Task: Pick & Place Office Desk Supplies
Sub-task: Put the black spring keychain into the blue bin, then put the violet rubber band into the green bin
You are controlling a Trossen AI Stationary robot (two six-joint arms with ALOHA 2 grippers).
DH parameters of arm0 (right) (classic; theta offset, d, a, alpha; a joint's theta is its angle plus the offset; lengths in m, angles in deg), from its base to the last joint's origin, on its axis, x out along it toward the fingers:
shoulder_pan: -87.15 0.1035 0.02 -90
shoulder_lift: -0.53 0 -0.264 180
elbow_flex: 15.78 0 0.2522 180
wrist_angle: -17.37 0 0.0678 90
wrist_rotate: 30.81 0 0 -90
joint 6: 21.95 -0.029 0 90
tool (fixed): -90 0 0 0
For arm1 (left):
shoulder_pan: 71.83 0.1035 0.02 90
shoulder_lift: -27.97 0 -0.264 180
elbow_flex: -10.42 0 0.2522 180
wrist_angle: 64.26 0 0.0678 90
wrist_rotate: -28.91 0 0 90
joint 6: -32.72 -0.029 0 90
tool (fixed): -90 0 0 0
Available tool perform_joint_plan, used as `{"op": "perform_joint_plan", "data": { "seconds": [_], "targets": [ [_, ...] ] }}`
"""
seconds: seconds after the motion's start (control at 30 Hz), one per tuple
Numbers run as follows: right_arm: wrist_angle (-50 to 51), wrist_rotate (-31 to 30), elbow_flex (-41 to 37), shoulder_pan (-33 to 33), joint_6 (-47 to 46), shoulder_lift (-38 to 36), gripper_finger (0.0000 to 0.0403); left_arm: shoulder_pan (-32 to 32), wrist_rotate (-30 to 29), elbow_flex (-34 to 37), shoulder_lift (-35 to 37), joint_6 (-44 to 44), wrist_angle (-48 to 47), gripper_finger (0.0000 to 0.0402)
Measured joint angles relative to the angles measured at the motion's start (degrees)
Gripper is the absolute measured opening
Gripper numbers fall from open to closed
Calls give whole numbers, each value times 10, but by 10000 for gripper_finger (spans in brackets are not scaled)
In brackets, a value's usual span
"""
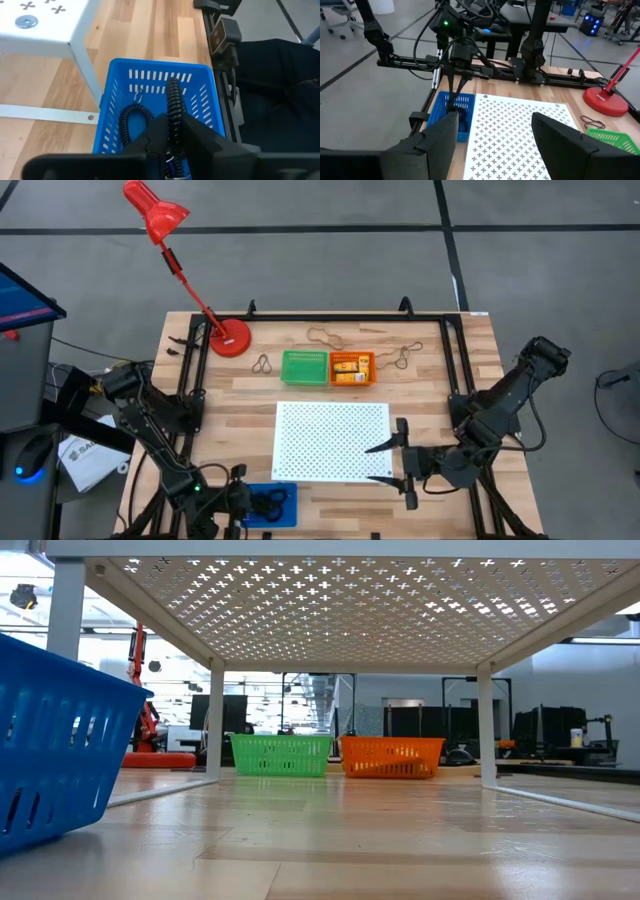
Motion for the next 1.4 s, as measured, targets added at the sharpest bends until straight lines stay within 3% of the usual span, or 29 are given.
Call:
{"op": "perform_joint_plan", "data": {
  "seconds": [0.3,0.47,0.6,0.73,0.8,1.07,1.27,1.4],
  "targets": [
    [3,2,0,0,0,0,249,0,-22,0,0,8,-1,80],
    [35,-36,0,1,9,-5,249,0,-79,0,6,-69,0,88],
    [100,-118,0,2,0,-40,249,0,-194,0,36,-164,1,88],
    [170,-189,0,-20,-2,-93,249,16,-385,0,107,-256,2,88],
    [193,-219,0,-39,10,-126,249,36,-441,0,155,-288,-1,88],
    [220,-216,-24,-169,90,-234,249,180,-428,0,308,-423,-20,88],
    [239,-53,-30,-256,119,-282,249,261,-388,0,364,-514,-20,88],
    [276,-35,-30,-260,118,-317,249,298,-387,0,378,-558,-20,88]
  ]
}}
